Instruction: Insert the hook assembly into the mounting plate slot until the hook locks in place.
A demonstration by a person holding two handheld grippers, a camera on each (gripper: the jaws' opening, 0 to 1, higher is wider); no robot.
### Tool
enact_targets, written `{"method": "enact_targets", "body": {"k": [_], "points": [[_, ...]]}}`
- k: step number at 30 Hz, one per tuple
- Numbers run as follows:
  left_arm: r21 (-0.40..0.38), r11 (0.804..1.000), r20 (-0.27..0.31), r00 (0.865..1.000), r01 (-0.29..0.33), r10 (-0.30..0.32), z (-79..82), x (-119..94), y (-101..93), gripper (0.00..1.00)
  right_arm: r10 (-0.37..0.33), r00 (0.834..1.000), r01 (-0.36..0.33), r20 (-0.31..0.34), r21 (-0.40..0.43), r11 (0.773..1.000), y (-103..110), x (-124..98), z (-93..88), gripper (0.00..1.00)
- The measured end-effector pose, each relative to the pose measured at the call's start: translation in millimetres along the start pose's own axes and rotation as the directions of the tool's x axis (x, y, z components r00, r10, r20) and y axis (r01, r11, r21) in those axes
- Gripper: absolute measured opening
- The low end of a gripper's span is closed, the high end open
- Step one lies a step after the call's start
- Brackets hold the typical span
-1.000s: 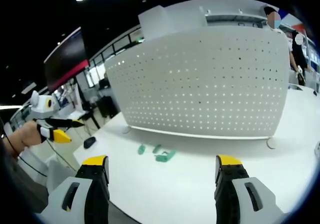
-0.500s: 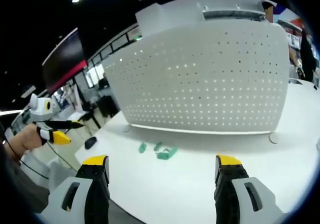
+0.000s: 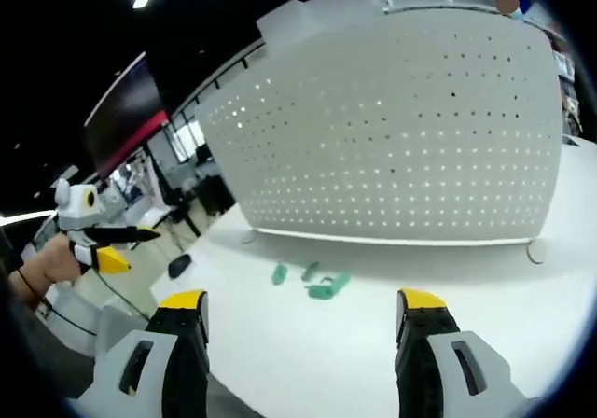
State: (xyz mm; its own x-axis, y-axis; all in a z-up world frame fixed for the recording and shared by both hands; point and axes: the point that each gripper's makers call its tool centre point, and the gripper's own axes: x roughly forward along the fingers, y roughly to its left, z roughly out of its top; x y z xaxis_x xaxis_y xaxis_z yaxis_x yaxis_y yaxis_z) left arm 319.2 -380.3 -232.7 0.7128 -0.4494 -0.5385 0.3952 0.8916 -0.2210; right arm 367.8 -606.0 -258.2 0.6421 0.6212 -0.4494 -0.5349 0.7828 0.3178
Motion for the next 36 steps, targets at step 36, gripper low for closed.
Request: {"method": "enact_targets", "body": {"k": [36], "points": [[-0.027, 0.999, -0.039, 0.999, 0.028, -0.029, -15.5, 13, -5.3, 1.0, 0.279, 0.932, -0.307, -0.231, -0.094, 0.947, 57, 138, -42.1, 0.58]]}}
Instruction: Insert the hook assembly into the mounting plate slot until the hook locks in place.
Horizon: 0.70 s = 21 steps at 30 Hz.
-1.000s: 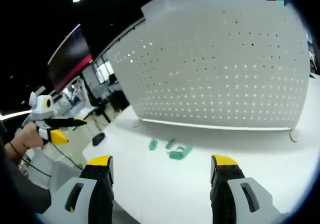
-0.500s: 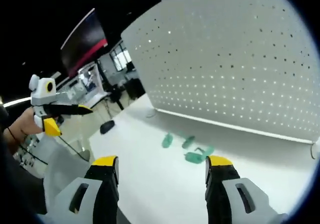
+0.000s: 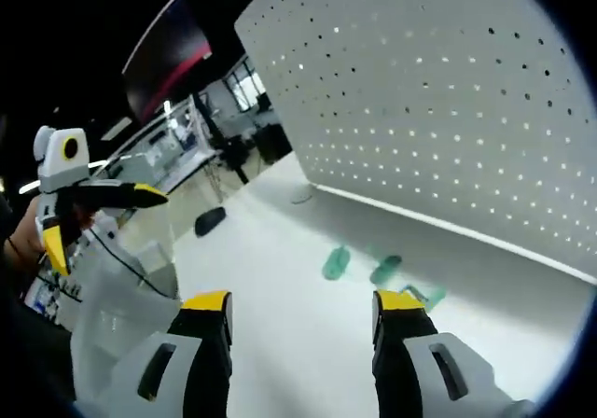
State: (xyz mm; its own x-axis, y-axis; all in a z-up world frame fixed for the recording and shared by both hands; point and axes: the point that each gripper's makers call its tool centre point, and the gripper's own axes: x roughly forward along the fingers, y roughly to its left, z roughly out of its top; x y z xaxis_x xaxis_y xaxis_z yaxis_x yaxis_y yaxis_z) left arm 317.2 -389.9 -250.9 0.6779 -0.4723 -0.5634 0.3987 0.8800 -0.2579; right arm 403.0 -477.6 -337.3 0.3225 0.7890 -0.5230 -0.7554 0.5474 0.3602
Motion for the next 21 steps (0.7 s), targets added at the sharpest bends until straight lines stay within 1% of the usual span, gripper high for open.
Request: {"method": "enact_targets", "body": {"k": [3, 6, 8, 11, 14, 19, 21], "points": [[-0.014, 1.0, 0.001, 1.0, -0.005, 0.005, -4.1, -4, 3.0, 1.0, 0.005, 1.0, -0.005, -0.007, 0.005, 1.0, -2, 9, 2.6, 0.56], [-0.027, 1.0, -0.004, 1.0, -0.013, 0.013, -8.6, -5, 6.9, 1.0, 0.018, 0.999, -0.018, -0.038, -0.01, 1.0, -1, 22, 0.1, 0.52], [-0.04, 0.999, -0.005, 1.0, -0.016, 0.016, -11.9, -5, 9.6, 1.0, 0.019, 0.997, -0.02, -0.074, -0.02, 1.0, -4, 32, -5.3, 0.5], [-0.046, 0.999, -0.009, 1.0, -0.021, 0.02, -13.6, -5, 10.3, 1.0, 0.032, 0.995, -0.033, -0.093, -0.01, 0.999, -4, 44, -6.6, 0.48], [-0.051, 0.999, -0.01, 1.0, -0.019, 0.018, -14.4, -5, 9.7, 1.0, 0.039, 0.993, -0.042, -0.107, -0.025, 0.999, -3, 53, -4.9, 0.45], [-0.057, 0.998, -0.018, 1.0, -0.019, 0.018, -15.9, -4, 11.9, 1.0, 0.036, 0.991, -0.037, -0.129, -0.008, 0.999, -10, 69, -4.3, 0.41], [-0.058, 0.998, -0.018, 1.0, -0.021, 0.02, -15.9, -4, 12.7, 1.0, 0.021, 0.991, -0.022, -0.135, -0.009, 1.0, -14, 75, -3.1, 0.39]]}}
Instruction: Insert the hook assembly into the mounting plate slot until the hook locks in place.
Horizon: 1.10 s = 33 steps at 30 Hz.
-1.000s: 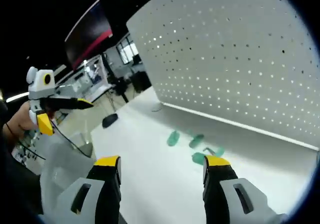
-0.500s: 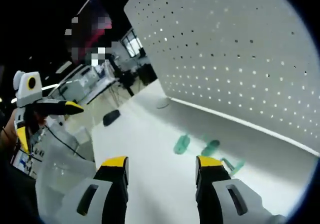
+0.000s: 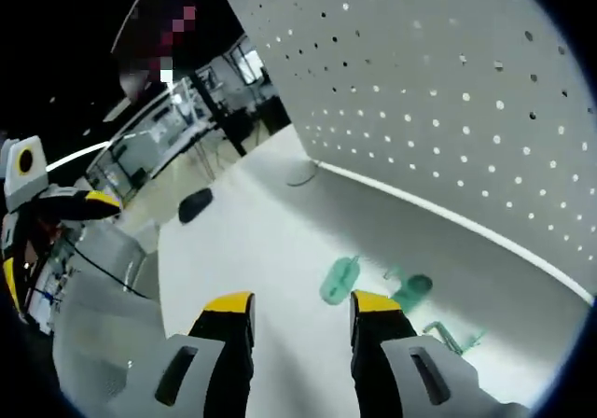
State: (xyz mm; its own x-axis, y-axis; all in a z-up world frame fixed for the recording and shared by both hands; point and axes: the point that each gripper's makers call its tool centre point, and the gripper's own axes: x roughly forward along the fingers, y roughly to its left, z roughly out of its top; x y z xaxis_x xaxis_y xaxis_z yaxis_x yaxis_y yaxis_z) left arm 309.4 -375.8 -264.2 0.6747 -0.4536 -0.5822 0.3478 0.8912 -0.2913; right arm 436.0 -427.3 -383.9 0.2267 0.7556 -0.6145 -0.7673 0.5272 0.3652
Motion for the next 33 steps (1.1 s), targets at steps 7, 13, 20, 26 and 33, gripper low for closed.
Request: {"method": "enact_targets", "body": {"k": [7, 13, 20, 26, 33], "points": [[-0.012, 1.0, -0.002, 1.0, -0.009, 0.009, -1.5, -1, 5.5, 1.0, -0.029, 0.999, 0.03, -0.045, 0.013, 0.999, -13, 19, 4.2, 0.32], [-0.027, 1.0, -0.005, 1.0, -0.015, 0.015, -5.4, -1, 9.2, 1.0, -0.063, 0.994, 0.072, -0.089, 0.104, 0.992, -29, 33, 6.9, 0.24], [-0.045, 0.999, -0.012, 1.0, -0.022, 0.021, -10.6, 0, 12.9, 1.0, -0.076, 0.988, 0.092, -0.132, 0.123, 0.988, -34, 40, 4.5, 0.14], [-0.049, 0.999, -0.015, 1.0, -0.022, 0.022, -10.4, 2, 14.5, 1.0, -0.089, 0.985, 0.109, -0.144, 0.135, 0.985, -36, 39, 0.4, 0.02], [-0.047, 0.999, -0.022, 1.0, -0.02, 0.019, -11.0, 3, 14.4, 1.0, -0.08, 0.986, 0.102, -0.144, 0.149, 0.984, -32, 41, 2.2, 0.0]]}}
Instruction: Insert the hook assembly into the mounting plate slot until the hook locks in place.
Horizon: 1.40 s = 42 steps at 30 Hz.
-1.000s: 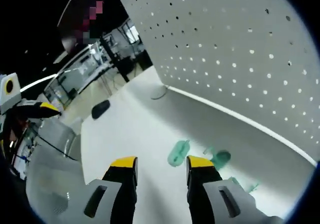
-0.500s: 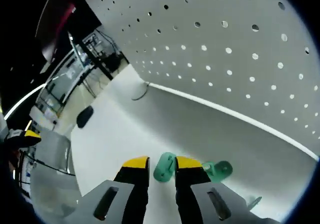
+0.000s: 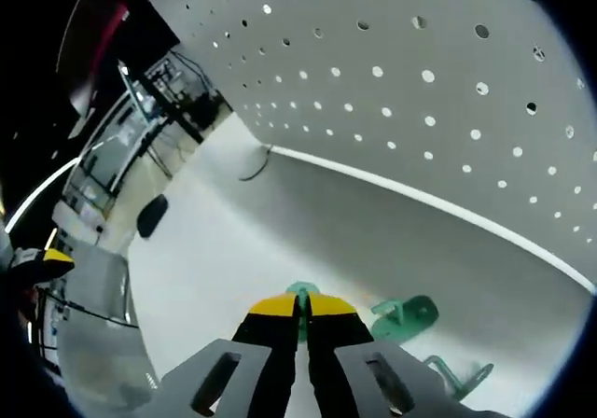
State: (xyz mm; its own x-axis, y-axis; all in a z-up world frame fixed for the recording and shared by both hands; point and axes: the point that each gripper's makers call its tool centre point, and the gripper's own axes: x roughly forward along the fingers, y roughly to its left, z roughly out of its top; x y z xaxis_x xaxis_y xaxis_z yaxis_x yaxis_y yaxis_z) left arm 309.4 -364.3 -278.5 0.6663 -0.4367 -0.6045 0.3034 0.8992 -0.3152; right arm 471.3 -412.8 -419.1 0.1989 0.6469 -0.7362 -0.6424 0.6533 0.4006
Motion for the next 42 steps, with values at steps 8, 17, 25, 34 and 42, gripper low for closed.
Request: {"method": "enact_targets", "body": {"k": [8, 17, 25, 34, 42], "points": [[0.006, 1.0, -0.001, 1.0, -0.007, 0.007, 3.5, 1, 2.3, 0.99, -0.016, 0.996, 0.02, 0.089, -0.043, 0.999, 4, -12, 16.6, 0.0], [0.03, 0.999, 0.023, 1.0, -0.011, 0.011, 20.0, 2, 1.9, 0.99, -0.001, 0.981, 0.016, 0.195, -0.075, 0.997, 19, -40, 47.3, 0.0], [0.017, 1.0, 0.076, 0.997, -0.001, 0.0, 43.0, 1, -0.4, 0.99, 0.027, 0.939, 0.007, 0.342, -0.097, 0.995, 37, -86, 75.6, 0.0], [0.013, 1.0, 0.093, 0.996, 0.011, -0.012, 58.5, 11, -11.3, 0.96, 0.074, 0.875, -0.028, 0.478, -0.103, 0.994, 71, -150, 84.5, 0.0], [-0.028, 0.997, 0.117, 0.991, 0.073, -0.069, 69.7, 23, -32.6, 0.87, 0.118, 0.812, -0.089, 0.571, -0.078, 0.993, 107, -191, 75.3, 0.0]]}}
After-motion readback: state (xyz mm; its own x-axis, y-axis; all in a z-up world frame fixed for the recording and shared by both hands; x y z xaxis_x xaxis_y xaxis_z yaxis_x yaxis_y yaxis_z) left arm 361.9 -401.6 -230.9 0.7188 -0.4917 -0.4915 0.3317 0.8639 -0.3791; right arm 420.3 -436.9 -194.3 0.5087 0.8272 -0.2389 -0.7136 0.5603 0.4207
